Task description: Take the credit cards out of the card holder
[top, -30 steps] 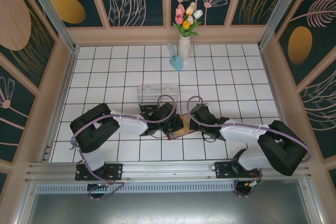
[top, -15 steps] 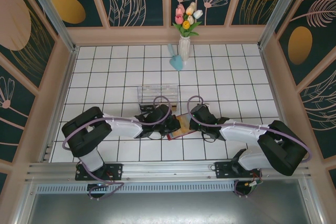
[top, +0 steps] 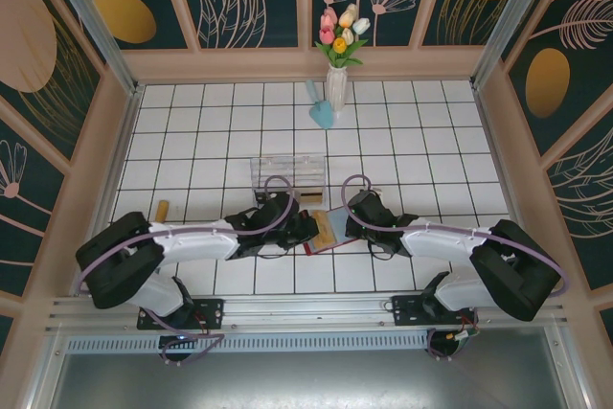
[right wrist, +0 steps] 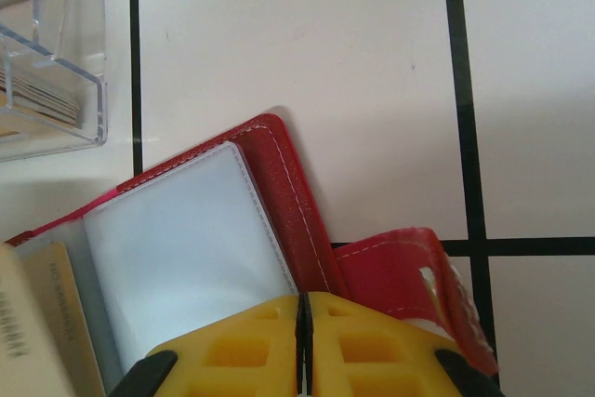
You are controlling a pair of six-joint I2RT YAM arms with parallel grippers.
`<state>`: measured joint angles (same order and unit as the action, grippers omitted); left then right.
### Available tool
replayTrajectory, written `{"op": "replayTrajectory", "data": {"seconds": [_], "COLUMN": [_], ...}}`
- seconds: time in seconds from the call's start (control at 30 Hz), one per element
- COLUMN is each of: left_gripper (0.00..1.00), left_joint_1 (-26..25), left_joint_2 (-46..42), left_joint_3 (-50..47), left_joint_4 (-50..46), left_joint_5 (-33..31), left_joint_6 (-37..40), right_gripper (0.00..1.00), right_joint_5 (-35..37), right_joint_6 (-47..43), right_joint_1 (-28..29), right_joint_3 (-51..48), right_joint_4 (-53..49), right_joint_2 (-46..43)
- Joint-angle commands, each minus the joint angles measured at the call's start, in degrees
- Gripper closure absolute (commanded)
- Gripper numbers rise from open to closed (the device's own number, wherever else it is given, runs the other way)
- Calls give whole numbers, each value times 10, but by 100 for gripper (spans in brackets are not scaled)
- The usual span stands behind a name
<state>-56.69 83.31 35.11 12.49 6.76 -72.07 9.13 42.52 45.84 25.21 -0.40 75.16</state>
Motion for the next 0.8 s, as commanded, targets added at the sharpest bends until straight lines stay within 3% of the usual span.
{"op": "replayTrajectory", "data": {"seconds": [0.0, 0.2, 0.53, 0.77], "left_gripper": [100, 100, 100, 100], "left_joint_1": [2, 5, 7, 7], "left_joint_2": [-52, -127, -161, -145], "left_joint_3": [-1, 22, 66, 102], "left_joint_4": [-61, -176, -246, -258], "left_joint_5": [-36, -108, -225, -235], "left_joint_6": [20, 26, -87, -129], "right_gripper": [87, 75, 41, 17], "right_joint_5": [9, 42, 95, 112], "right_joint_6": [-4, -39, -84, -86], "right_joint_1": [5, 24, 34, 35], "right_joint_3": [-1, 33, 42, 21], "right_joint_4": [-57, -64, -26, -10], "right_joint_2": [-10, -79, -190, -238]}}
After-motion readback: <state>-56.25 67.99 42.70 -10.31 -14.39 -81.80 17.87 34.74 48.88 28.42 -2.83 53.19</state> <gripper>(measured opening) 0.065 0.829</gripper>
